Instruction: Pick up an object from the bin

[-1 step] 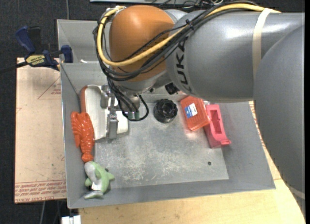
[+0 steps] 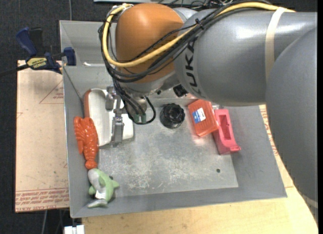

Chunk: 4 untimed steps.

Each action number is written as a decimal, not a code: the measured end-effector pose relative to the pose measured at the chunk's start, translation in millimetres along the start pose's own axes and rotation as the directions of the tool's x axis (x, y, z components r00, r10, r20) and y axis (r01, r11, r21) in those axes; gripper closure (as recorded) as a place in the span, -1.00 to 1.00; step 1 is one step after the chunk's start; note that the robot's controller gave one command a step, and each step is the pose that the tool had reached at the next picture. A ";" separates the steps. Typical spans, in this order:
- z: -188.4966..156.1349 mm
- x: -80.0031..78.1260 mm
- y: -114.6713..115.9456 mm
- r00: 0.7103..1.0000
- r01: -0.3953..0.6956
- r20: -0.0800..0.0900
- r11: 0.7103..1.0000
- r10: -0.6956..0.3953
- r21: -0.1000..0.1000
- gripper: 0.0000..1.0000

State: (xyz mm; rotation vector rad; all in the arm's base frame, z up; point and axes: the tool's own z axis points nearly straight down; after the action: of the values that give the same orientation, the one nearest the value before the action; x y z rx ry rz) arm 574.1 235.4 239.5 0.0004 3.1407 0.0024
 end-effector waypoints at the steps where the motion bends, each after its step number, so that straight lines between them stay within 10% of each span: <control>1: 88.9 -18.7 8.2 0.982 0.187 0.000 0.982 -0.187 -0.001 -1.00; 2: 78.1 -48.0 18.0 0.977 0.214 0.006 0.977 -0.214 -0.002 -1.00; 3: 115.9 -32.8 14.1 0.743 0.669 0.002 0.743 -0.669 -0.001 -1.00; 4: 168.7 -55.5 9.7 0.752 0.659 0.012 0.752 -0.659 0.000 -1.00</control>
Offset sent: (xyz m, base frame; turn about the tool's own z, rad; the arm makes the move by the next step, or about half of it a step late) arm 0.0467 0.0173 -0.0795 -0.2176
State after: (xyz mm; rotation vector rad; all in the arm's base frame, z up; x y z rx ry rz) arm 629.8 245.3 70.9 -1.1016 2.9290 0.0082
